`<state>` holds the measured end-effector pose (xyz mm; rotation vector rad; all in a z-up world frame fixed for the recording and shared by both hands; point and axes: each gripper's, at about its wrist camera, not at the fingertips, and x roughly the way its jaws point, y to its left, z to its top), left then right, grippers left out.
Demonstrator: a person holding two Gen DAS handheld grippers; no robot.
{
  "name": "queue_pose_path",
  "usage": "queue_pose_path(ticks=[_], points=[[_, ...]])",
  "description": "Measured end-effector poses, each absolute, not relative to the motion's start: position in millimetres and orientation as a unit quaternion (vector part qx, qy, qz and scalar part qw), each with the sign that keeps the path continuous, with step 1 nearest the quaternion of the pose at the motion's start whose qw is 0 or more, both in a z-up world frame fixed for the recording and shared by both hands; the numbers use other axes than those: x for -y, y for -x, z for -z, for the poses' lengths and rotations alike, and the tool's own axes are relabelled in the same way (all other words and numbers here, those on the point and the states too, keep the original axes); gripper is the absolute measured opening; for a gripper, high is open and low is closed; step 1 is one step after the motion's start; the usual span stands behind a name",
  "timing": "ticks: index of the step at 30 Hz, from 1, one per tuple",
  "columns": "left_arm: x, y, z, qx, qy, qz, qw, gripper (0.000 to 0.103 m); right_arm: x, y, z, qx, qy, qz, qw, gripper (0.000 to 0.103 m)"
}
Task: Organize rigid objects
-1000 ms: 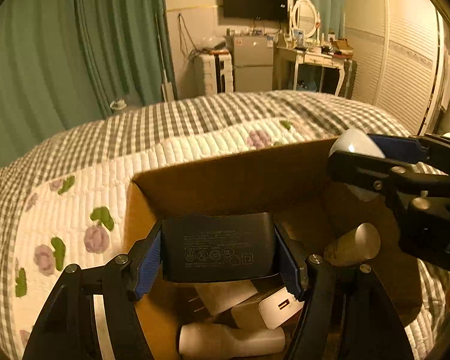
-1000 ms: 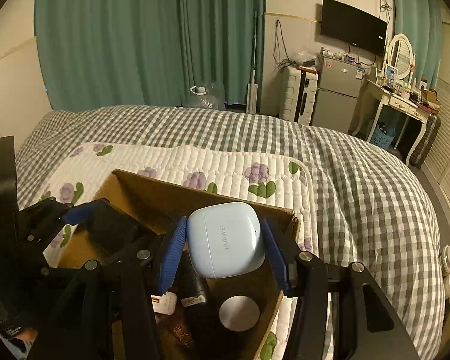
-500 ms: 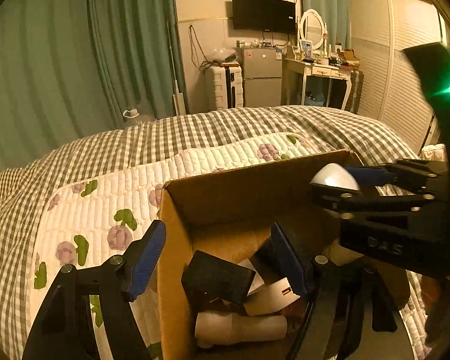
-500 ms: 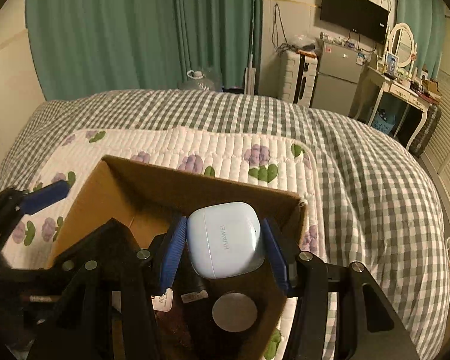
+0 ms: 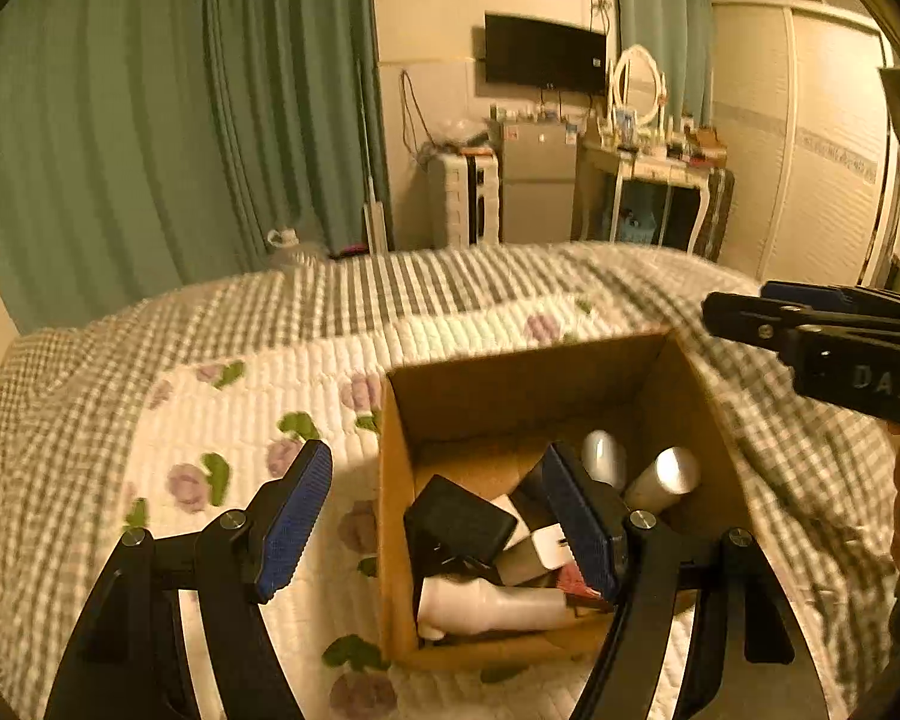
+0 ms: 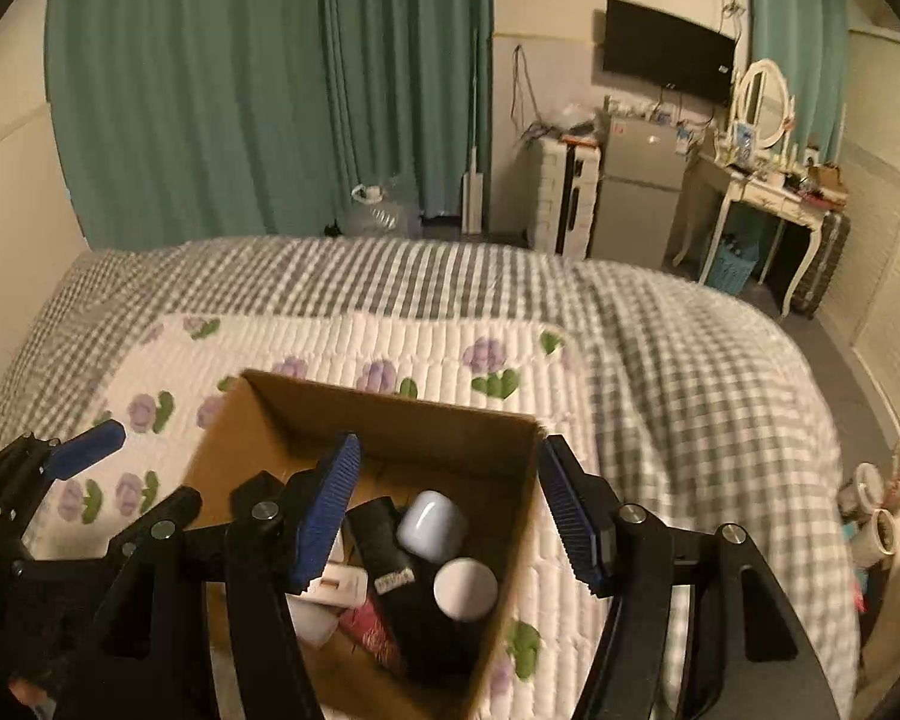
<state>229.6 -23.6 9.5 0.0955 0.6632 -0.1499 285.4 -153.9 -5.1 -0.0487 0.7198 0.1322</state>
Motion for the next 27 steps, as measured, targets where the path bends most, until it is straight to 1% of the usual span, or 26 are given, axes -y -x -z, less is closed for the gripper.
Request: queue_pose_path(ticks=[5,7,8,9,10,11,13,16,19,23,27], points=[[13.2,-186.0,-57.0,-0.286,-0.04,0.071,0.955,0.075,158.3,-227.6,-47.2,-0.32,0.028,-0.058,0.945,0.062],[10.3,-167.1,-71.8,-0.27,-0.042,0.066,0.96,0.075,158.2,-206.5,-60.4,-0.307,0.032,-0.056,0.949,0.065],[9.8,-158.6,-77.2,-0.265,-0.044,0.066,0.961,0.081,157.2,-190.2,-67.9,-0.297,0.036,-0.053,0.953,0.066],[8.5,-149.4,-81.8,-0.259,-0.045,0.063,0.963,0.086,156.5,-178.6,-72.3,-0.288,0.038,-0.049,0.956,0.07],[7.6,-143.7,-83.9,-0.256,-0.046,0.061,0.964,0.096,156.3,-167.4,-75.3,-0.28,0.038,-0.046,0.958,0.075],[6.1,-136.4,-85.3,-0.251,-0.046,0.059,0.965,0.1,156.0,-156.3,-76.8,-0.271,0.034,-0.045,0.961,0.078],[2.9,-124.0,-84.6,-0.242,-0.04,0.051,0.968,0.103,156.7,-136.2,-74.7,-0.258,0.007,-0.043,0.965,0.094],[-2.0,-111.2,-74.0,-0.241,-0.027,0.038,0.969,0.103,153.0,-113.8,-61.5,-0.243,-0.017,-0.032,0.969,0.103],[-4.0,-100.2,-57.4,-0.233,-0.03,0.034,0.971,0.103,148.6,-103.7,-44.3,-0.232,-0.029,-0.025,0.972,0.103],[-9.5,-89.7,-30.1,-0.19,-0.031,-0.003,0.981,0.103,143.5,-98.9,-23.2,-0.21,-0.007,-0.013,0.978,0.103],[-14.6,-96.1,-8.8,-0.195,-0.021,-0.007,0.981,0.103,146.4,-96.2,4.0,-0.192,0.007,-0.005,0.981,0.103]])
